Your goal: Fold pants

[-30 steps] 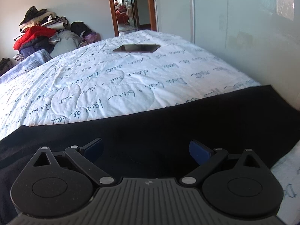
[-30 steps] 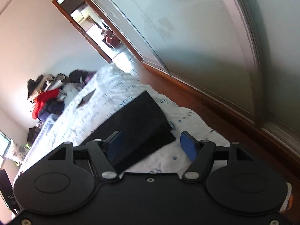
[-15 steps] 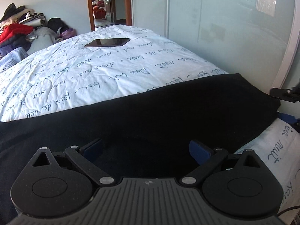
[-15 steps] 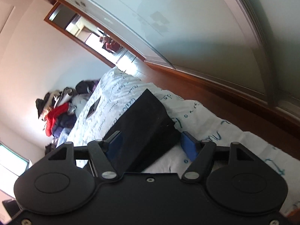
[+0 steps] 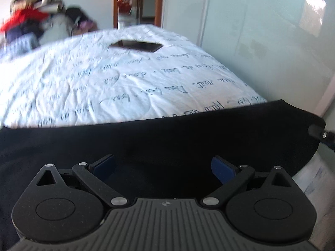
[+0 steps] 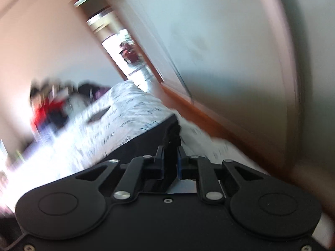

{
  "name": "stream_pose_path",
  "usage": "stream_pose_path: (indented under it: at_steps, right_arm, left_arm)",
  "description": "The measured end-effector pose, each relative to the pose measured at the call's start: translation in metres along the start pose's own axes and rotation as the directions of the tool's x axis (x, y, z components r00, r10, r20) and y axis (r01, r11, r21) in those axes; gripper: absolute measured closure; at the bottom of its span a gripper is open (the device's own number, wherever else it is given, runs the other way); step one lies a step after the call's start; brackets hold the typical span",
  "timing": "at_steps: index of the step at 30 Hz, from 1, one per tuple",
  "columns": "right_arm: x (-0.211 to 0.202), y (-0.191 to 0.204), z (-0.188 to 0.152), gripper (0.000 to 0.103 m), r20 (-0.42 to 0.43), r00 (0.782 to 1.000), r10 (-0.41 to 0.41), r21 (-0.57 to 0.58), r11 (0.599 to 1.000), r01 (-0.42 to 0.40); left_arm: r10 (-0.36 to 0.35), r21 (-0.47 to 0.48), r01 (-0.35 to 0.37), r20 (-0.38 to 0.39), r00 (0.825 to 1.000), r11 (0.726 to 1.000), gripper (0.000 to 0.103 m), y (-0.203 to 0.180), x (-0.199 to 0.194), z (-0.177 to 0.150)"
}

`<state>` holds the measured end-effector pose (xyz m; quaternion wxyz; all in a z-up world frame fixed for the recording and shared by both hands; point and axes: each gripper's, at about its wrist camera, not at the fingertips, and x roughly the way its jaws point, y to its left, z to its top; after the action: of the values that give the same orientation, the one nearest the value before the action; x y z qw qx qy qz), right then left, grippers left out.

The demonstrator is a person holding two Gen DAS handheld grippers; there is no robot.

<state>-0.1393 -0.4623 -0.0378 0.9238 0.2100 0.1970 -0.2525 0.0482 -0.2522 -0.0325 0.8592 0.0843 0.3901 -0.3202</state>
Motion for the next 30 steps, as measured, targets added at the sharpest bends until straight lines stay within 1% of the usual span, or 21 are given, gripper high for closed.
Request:
stream_pose_path:
  at_steps: [2, 3, 4, 5, 7, 9, 11, 13, 15, 18, 19, 20, 21, 22, 23, 24, 25, 26, 27, 28, 30]
  right_arm:
    - [-0.002, 0.030, -0.001, 0.090, 0.003, 1.000, 0.001, -0.163, 0.987, 0.000]
    - [-0.002, 0.042, -0.004, 0.090, 0.003, 1.000, 0.002, -0.231, 0.973, -0.001]
    - [-0.003, 0.053, -0.007, 0.090, 0.003, 1.000, 0.005, -0.290, 0.957, -0.004]
    - [-0.004, 0.062, -0.011, 0.090, 0.002, 1.000, 0.011, -0.337, 0.941, -0.010]
    - [-0.006, 0.077, -0.020, 0.090, -0.006, 1.000, 0.026, -0.411, 0.911, -0.026]
    - [-0.007, 0.088, -0.028, 0.090, -0.020, 0.999, 0.034, -0.464, 0.885, -0.040]
    - [-0.009, 0.095, -0.034, 0.090, -0.035, 0.998, 0.050, -0.487, 0.871, -0.061]
    - [-0.010, 0.098, -0.036, 0.090, -0.052, 0.996, 0.077, -0.484, 0.870, -0.093]
    - [-0.016, 0.101, -0.036, 0.090, -0.048, 0.994, 0.097, -0.488, 0.866, -0.108]
    - [-0.026, 0.107, -0.039, 0.090, -0.033, 0.993, 0.115, -0.514, 0.850, -0.115]
    - [-0.028, 0.109, -0.040, 0.090, -0.033, 0.992, 0.121, -0.525, 0.842, -0.120]
    - [-0.028, 0.112, -0.042, 0.090, -0.038, 0.992, 0.123, -0.538, 0.834, -0.124]
    - [-0.029, 0.115, -0.043, 0.090, -0.040, 0.991, 0.124, -0.552, 0.825, -0.126]
    - [-0.030, 0.118, -0.046, 0.090, -0.042, 0.991, 0.127, -0.565, 0.815, -0.129]
    - [-0.030, 0.122, -0.048, 0.090, -0.046, 0.990, 0.135, -0.575, 0.806, -0.136]
    - [-0.030, 0.126, -0.050, 0.090, -0.049, 0.988, 0.144, -0.581, 0.801, -0.145]
    - [-0.030, 0.129, -0.052, 0.090, -0.052, 0.986, 0.155, -0.581, 0.799, -0.156]
    - [-0.031, 0.131, -0.053, 0.090, -0.058, 0.983, 0.172, -0.574, 0.800, -0.174]
    - [-0.031, 0.133, -0.054, 0.090, -0.063, 0.980, 0.189, -0.566, 0.802, -0.191]
    - [-0.031, 0.136, -0.054, 0.090, -0.068, 0.975, 0.210, -0.557, 0.803, -0.212]
    - [-0.031, 0.144, -0.053, 0.090, -0.088, 0.959, 0.269, -0.526, 0.805, -0.274]
  left_arm:
    - [-0.090, -0.101, 0.086, -0.029, 0.996, 0.991, 0.005, 0.015, 0.001, 0.007]
    - [-0.142, -0.162, 0.134, -0.039, 0.989, 0.978, 0.005, 0.022, 0.003, 0.010]
    - [-0.203, -0.225, 0.189, -0.042, 0.978, 0.956, 0.005, 0.027, 0.005, 0.012]
    - [-0.260, -0.274, 0.239, -0.041, 0.965, 0.932, 0.005, 0.030, 0.008, 0.015]
    - [-0.366, -0.333, 0.337, -0.027, 0.930, 0.881, 0.005, 0.031, 0.013, 0.020]
    - [-0.428, -0.363, 0.395, -0.013, 0.904, 0.844, 0.004, 0.025, 0.017, 0.023]
    - [-0.484, -0.382, 0.447, 0.000, 0.875, 0.809, 0.004, 0.015, 0.022, 0.025]
    - [-0.536, -0.414, 0.487, -0.002, 0.844, 0.769, 0.004, 0.007, 0.031, 0.025]
    - [-0.565, -0.471, 0.488, -0.026, 0.825, 0.735, 0.004, 0.004, 0.043, 0.023]
    - [-0.610, -0.558, 0.498, -0.020, 0.792, 0.664, 0.006, 0.008, 0.055, 0.019]
    - [-0.624, -0.575, 0.506, -0.009, 0.781, 0.643, 0.009, 0.010, 0.057, 0.017]
    - [-0.636, -0.581, 0.517, 0.000, 0.772, 0.628, 0.014, 0.011, 0.057, 0.016]
    - [-0.644, -0.576, 0.528, 0.003, 0.765, 0.624, 0.028, 0.012, 0.056, 0.016]
    - [-0.645, -0.559, 0.534, -0.001, 0.764, 0.634, 0.048, 0.012, 0.054, 0.017]
    - [-0.634, -0.532, 0.534, -0.006, 0.773, 0.657, 0.058, 0.012, 0.050, 0.018]
    - [-0.600, -0.504, 0.514, -0.011, 0.800, 0.694, 0.072, 0.012, 0.045, 0.018]
    - [-0.549, -0.471, 0.480, -0.010, 0.836, 0.740, 0.082, 0.015, 0.038, 0.017]
    - [-0.504, -0.437, 0.452, -0.004, 0.864, 0.777, 0.085, 0.016, 0.031, 0.017]
    - [-0.464, -0.402, 0.427, 0.006, 0.886, 0.810, 0.089, 0.017, 0.022, 0.017]
    - [-0.424, -0.368, 0.402, 0.022, 0.905, 0.838, 0.090, 0.020, 0.012, 0.014]
    - [-0.335, -0.306, 0.334, 0.051, 0.941, 0.891, 0.093, 0.026, -0.008, 0.012]
